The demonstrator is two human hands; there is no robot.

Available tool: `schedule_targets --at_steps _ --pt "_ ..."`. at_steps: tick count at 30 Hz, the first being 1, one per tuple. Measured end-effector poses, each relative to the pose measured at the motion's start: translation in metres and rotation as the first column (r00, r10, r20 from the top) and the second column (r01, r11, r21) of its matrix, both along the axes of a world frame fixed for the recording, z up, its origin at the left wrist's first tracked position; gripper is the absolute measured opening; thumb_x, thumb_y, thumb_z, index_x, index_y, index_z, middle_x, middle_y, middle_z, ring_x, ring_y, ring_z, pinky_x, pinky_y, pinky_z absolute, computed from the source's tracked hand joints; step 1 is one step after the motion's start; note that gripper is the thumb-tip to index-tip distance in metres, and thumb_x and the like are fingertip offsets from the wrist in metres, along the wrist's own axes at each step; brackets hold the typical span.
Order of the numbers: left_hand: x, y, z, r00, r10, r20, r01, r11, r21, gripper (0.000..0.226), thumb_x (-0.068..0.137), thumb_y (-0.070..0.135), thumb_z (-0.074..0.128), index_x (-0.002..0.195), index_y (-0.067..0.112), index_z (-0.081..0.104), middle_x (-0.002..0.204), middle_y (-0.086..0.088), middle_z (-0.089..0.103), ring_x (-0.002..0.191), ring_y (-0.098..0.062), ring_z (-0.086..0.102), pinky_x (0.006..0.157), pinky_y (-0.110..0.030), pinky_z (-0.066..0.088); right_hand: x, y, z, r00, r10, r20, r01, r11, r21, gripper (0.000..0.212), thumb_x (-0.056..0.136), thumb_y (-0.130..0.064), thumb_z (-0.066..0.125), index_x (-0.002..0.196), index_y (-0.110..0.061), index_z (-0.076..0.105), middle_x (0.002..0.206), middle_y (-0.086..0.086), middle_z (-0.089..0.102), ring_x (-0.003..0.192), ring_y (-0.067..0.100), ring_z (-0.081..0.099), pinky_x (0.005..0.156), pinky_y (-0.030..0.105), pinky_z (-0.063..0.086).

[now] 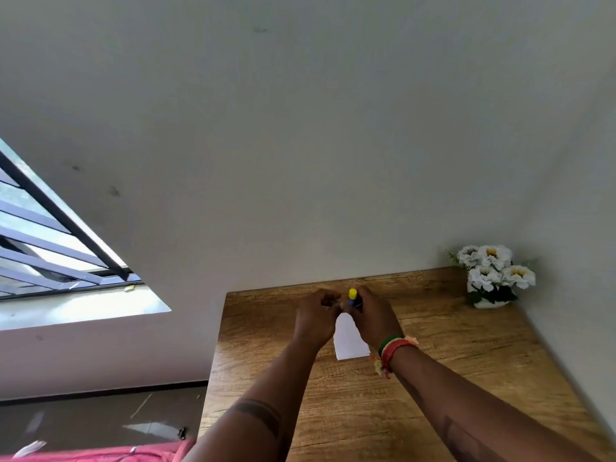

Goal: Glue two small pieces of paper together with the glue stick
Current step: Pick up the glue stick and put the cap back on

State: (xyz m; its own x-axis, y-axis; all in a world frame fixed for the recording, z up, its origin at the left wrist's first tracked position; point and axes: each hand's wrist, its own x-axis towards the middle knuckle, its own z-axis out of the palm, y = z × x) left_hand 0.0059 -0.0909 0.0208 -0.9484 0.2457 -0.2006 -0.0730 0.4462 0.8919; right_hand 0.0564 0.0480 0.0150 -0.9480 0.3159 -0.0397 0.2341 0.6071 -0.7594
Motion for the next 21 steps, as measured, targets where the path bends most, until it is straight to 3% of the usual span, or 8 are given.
schedule_targets --at_steps 2,5,9,17,21 --pt "0.000 0.006 -0.005 0.996 -0.062 -0.057 0.057 0.995 -0.087 0.022 0.093 0.028 0.073 0.114 0.021 0.074 0.107 0.006 0.076 0.100 -0.011 0.068 0.087 -0.030 0.056 0.001 0.014 -0.007 0.997 -0.078 0.004 0.078 0.997 0.023 0.013 0.093 -0.020 0.068 0.088 -0.013 0.058 0.084 0.005 0.066 0.077 0.023 0.061 0.065 0.032 0.045" --pt "-0.001 0.015 -0.015 0.986 -0.139 -0.092 0.120 0.975 -0.185 0.022 0.096 0.027 0.070 0.117 0.021 0.074 0.111 0.006 0.074 0.102 -0.008 0.066 0.082 -0.023 0.053 0.003 0.038 -0.016 0.984 -0.167 0.061 0.163 0.985 0.057 0.005 0.092 -0.014 0.066 0.094 -0.010 0.063 0.092 0.009 0.070 0.087 0.028 0.065 0.075 0.037 0.053" --pt "-0.006 0.022 -0.024 0.979 -0.177 -0.097 0.149 0.959 -0.241 0.018 0.098 0.026 0.067 0.116 0.023 0.073 0.109 0.009 0.072 0.099 -0.006 0.063 0.071 -0.012 0.043 0.005 0.058 -0.027 0.964 -0.231 0.131 0.229 0.973 0.029 0.009 0.088 -0.011 0.070 0.095 -0.009 0.064 0.095 0.011 0.072 0.093 0.031 0.067 0.081 0.040 0.055" --pt "-0.014 0.028 -0.037 0.978 -0.189 -0.087 0.161 0.953 -0.258 0.017 0.098 0.023 0.067 0.114 0.024 0.073 0.104 0.013 0.068 0.095 -0.002 0.061 0.070 -0.008 0.041 0.006 0.063 -0.046 0.961 -0.182 0.207 0.156 0.978 0.136 0.009 0.095 -0.010 0.059 0.103 -0.009 0.060 0.102 0.014 0.070 0.094 0.032 0.065 0.076 0.035 0.051" --pt "-0.012 0.026 -0.037 0.978 -0.197 -0.069 0.173 0.949 -0.264 0.019 0.098 0.023 0.067 0.116 0.024 0.072 0.109 0.009 0.072 0.101 -0.007 0.064 0.077 -0.019 0.047 0.011 0.065 -0.054 0.962 -0.183 0.201 0.155 0.977 0.149 0.004 0.096 -0.012 0.056 0.098 -0.012 0.059 0.102 0.012 0.069 0.093 0.029 0.064 0.077 0.035 0.051"
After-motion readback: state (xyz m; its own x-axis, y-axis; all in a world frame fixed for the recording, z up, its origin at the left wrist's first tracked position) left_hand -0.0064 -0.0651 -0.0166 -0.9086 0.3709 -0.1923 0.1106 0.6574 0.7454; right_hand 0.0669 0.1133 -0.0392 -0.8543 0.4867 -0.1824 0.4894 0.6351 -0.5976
